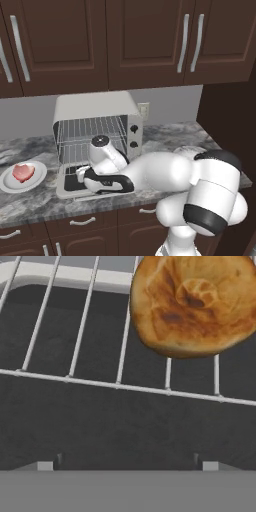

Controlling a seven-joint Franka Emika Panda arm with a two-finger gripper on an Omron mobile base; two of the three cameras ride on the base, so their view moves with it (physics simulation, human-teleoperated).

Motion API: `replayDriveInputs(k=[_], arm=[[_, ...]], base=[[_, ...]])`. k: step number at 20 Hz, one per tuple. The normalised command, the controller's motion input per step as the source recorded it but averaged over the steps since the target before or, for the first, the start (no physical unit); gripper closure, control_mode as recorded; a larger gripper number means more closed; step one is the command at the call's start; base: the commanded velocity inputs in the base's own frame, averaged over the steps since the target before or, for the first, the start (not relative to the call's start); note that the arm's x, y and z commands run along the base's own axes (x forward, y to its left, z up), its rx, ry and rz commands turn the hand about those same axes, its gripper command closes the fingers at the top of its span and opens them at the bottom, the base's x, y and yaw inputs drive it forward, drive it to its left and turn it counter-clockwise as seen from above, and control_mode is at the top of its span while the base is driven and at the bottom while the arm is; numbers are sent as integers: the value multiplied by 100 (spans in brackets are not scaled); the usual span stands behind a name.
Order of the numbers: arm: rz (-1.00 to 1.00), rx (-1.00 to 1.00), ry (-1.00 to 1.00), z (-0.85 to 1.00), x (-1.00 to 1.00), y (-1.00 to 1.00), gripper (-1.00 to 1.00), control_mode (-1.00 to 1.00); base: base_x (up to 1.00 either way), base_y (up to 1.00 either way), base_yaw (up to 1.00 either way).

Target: Open the toaster oven door. Place the bread on the bottom rack in the toaster oven and place the steak on the top rack.

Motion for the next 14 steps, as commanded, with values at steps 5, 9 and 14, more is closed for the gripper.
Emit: replayDriveInputs(k=[5, 9, 14], arm=[[0, 0, -3, -19, 17, 0, -100, -100], [0, 0, -2, -10, 30, 0, -100, -100], [0, 0, -2, -13, 33, -1, -100, -100]], base=[[0, 0, 0], [0, 0, 0], [0, 0, 0]])
